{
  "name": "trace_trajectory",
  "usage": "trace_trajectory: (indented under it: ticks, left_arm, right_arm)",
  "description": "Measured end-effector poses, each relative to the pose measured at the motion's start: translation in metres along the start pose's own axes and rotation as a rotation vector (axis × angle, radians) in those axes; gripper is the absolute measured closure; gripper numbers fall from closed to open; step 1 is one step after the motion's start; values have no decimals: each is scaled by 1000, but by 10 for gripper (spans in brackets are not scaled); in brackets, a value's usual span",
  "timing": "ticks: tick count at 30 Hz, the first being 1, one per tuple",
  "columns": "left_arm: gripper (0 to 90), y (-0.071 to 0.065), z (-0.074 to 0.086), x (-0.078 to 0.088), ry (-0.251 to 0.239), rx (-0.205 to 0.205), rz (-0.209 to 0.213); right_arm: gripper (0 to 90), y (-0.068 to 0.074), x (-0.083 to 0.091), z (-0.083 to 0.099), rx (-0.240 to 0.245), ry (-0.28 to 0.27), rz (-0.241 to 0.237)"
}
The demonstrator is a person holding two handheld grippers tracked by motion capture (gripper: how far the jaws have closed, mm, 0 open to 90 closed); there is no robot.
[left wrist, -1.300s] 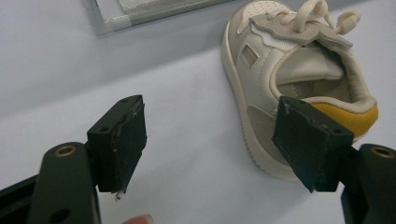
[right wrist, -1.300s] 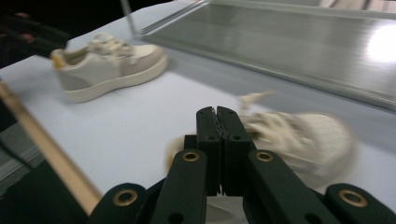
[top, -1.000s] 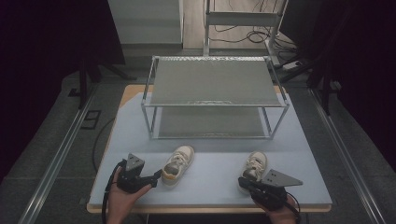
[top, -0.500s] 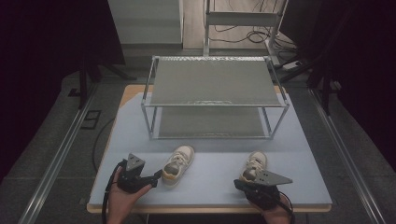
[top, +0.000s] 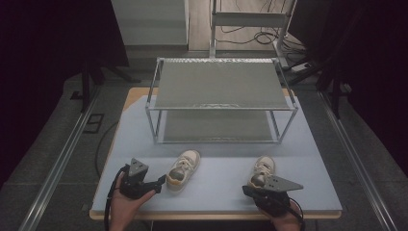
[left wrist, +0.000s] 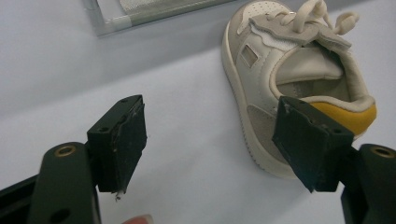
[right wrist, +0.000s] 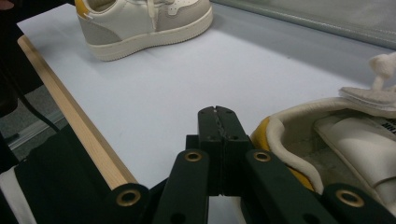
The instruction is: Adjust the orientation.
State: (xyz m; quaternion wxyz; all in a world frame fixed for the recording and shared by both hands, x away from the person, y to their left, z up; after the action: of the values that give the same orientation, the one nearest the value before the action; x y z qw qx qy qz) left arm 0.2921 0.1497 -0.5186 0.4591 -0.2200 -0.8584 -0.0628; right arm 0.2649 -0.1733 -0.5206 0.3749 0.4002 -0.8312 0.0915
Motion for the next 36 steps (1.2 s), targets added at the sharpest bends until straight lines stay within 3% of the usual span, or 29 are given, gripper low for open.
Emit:
trace_trajectory:
  ticks: [13, 36]
  left_arm:
    - [252, -1, 0, 0, 2, -2, 1]
    - [253, -1, 0, 0, 2, -2, 2]
  right_arm:
    - [898, -10, 11, 9, -12, 6, 13]
    - [898, -56, 37, 21, -123, -9, 77]
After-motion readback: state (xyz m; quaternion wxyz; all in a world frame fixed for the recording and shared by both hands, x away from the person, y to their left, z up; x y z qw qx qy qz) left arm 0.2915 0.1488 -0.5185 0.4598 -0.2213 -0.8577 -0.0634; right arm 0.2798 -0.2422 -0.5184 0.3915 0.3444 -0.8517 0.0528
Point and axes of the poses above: each handheld gripper's, and its own axes: x roughly backward along the jaws, z roughly out of its underside, y roughly to its left, the point moved 9 cm from there along -x, roughly forward along the jaws, and after that the axes turned 12 degrees about y, right-handed, at the moved point
